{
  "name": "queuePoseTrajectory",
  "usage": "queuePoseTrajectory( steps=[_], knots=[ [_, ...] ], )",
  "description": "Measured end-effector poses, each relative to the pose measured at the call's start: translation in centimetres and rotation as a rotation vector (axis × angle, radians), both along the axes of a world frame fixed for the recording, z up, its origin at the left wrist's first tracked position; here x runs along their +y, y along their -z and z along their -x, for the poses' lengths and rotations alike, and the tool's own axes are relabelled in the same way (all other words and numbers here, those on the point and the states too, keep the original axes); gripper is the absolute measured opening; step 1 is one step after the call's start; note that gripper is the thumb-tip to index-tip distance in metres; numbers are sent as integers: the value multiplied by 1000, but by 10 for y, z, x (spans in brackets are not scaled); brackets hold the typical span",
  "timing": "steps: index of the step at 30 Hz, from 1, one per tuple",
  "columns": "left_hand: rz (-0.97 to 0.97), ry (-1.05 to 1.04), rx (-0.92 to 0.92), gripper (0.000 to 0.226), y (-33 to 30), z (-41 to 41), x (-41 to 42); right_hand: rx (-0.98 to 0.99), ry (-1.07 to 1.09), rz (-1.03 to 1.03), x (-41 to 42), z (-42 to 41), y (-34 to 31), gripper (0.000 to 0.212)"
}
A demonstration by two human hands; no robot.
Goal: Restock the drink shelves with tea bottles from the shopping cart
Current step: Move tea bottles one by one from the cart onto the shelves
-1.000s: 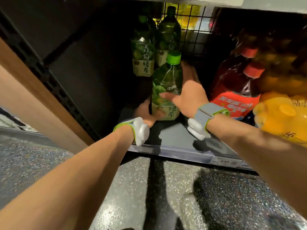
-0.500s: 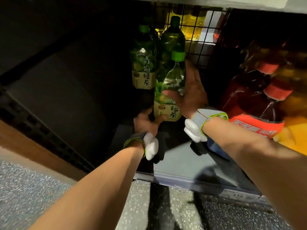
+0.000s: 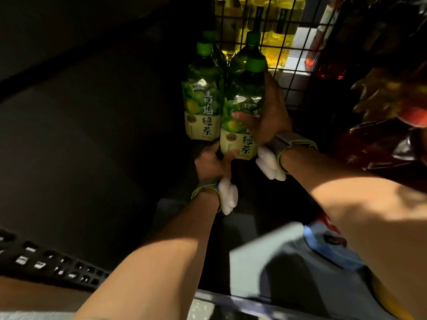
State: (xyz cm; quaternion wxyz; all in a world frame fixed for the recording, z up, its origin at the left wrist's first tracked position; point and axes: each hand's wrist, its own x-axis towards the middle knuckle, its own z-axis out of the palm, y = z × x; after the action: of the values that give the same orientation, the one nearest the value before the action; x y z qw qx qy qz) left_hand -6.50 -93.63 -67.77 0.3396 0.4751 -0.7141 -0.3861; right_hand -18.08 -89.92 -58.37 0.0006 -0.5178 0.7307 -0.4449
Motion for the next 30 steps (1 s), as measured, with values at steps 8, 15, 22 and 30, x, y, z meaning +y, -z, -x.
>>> queuePoseTrajectory(
  steps=[8,15,22,30],
  knots=[
    [-114,136,-45,46,-8,12,-27,3,-16,8,-29,21,0,107],
    [-123,-11,16,35,-6,21,-24,6,22,-14,-38,28,-1,99],
    [-128,-30,80,28,-12,2,1,-62,-55,-174,-10,17,-7,130],
    [-348,-21,-58,33,-34,-37,51,-105,114,-315,44,-34,-15,65]
  ],
)
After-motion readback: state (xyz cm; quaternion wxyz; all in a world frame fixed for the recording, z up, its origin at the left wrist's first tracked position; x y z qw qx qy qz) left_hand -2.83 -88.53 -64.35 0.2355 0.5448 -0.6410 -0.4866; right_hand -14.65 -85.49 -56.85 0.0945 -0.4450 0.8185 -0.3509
